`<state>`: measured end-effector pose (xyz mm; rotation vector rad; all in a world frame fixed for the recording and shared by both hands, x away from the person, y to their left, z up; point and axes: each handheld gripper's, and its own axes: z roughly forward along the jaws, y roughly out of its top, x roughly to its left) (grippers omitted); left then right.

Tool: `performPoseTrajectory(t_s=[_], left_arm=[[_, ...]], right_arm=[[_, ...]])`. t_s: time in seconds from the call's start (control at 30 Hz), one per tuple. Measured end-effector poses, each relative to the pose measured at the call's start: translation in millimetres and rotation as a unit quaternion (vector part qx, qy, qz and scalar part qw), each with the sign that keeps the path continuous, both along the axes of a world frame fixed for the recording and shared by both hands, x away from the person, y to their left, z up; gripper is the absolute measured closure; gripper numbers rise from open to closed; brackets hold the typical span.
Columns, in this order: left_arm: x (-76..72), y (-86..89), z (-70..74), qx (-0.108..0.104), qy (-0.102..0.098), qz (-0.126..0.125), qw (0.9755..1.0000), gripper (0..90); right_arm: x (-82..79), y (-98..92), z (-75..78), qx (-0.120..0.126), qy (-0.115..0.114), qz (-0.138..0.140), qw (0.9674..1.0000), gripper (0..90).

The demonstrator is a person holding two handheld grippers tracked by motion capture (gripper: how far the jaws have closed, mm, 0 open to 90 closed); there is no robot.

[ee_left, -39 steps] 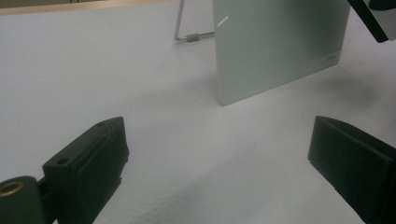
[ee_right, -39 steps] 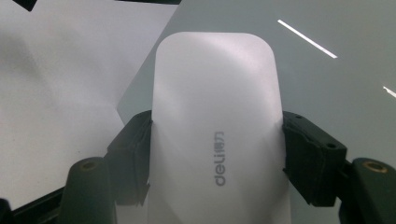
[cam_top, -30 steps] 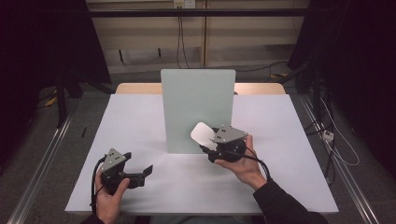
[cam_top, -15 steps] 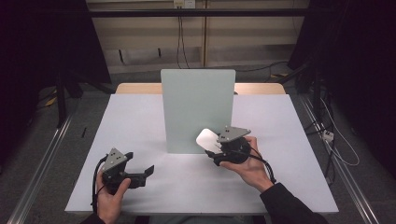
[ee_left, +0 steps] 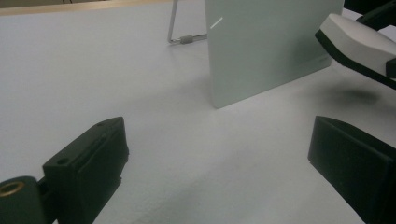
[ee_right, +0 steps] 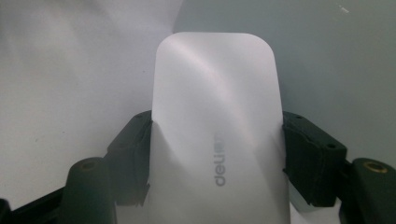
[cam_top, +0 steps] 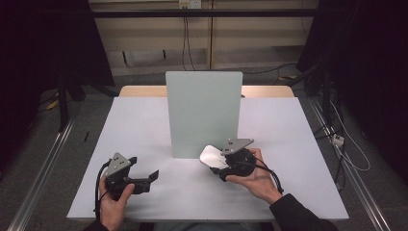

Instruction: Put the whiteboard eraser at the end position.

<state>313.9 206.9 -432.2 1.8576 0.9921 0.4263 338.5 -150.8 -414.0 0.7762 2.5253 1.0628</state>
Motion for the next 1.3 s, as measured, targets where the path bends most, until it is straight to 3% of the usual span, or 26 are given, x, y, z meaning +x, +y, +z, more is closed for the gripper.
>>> performPoseTrajectory(t_s=[0.6, 0.87, 1.03, 1.3], left_arm=[[0.0, 0.0, 0.0, 0.001, 0.001, 0.002, 1.0, 4.7], [-0.2, 0.0, 0.3, 0.002, -0.001, 0.001, 1.0, 4.7], [-0.3, -0.1, 0.3, 0.002, 0.0, 0.0, 1.0, 4.7], [-0.5, -0.2, 0.5, 0.002, -0.001, 0.0, 1.0, 4.7]], right_arm=[[-5.7, 22.0, -8.4, -0.009, 0.032, 0.043, 0.9985, 31.4], [-7.1, 32.0, -12.5, -0.023, 0.04, 0.062, 0.997, 31.4], [-7.6, 35.1, -14.1, -0.044, 0.04, 0.065, 0.9961, 31.4], [-6.7, 37.9, -19.9, -0.055, 0.057, 0.069, 0.9944, 31.4]])
